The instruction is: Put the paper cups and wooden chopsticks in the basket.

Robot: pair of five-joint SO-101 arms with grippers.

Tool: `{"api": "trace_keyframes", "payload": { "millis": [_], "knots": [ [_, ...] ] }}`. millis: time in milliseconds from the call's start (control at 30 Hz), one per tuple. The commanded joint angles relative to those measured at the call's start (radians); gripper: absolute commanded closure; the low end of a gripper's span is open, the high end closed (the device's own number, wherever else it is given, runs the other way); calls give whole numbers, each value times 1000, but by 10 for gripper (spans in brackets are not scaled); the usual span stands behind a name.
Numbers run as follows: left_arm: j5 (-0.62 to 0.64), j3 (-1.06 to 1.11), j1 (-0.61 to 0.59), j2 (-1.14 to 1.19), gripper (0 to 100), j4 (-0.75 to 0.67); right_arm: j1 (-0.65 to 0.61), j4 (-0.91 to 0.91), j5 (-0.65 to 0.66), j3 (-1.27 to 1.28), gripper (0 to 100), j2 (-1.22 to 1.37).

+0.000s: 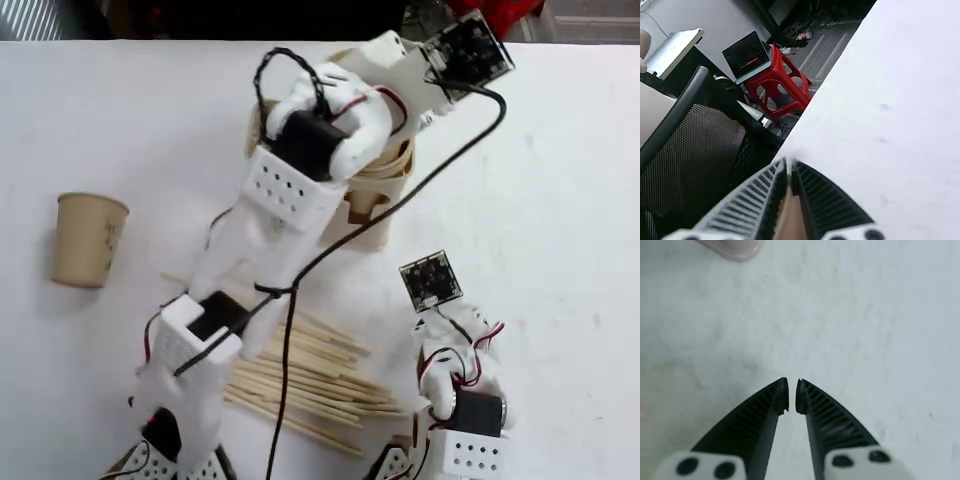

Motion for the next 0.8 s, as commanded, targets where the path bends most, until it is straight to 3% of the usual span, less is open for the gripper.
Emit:
{"api": "trace_keyframes", "payload": {
  "millis": [0, 233, 533, 767],
  "knots": [
    [-11, 44, 22, -10, 977, -23, -7, -25, -8, 8, 954, -5],
    [-3, 32, 24, -21, 976, 61, -7, -27, -8, 8, 954, -5],
    [2, -212, 21, -15, 976, 216, -7, -27, -8, 8, 954, -5],
    [2, -245, 24, -21, 976, 273, -7, -27, -8, 8, 954, -5]
  ]
}}
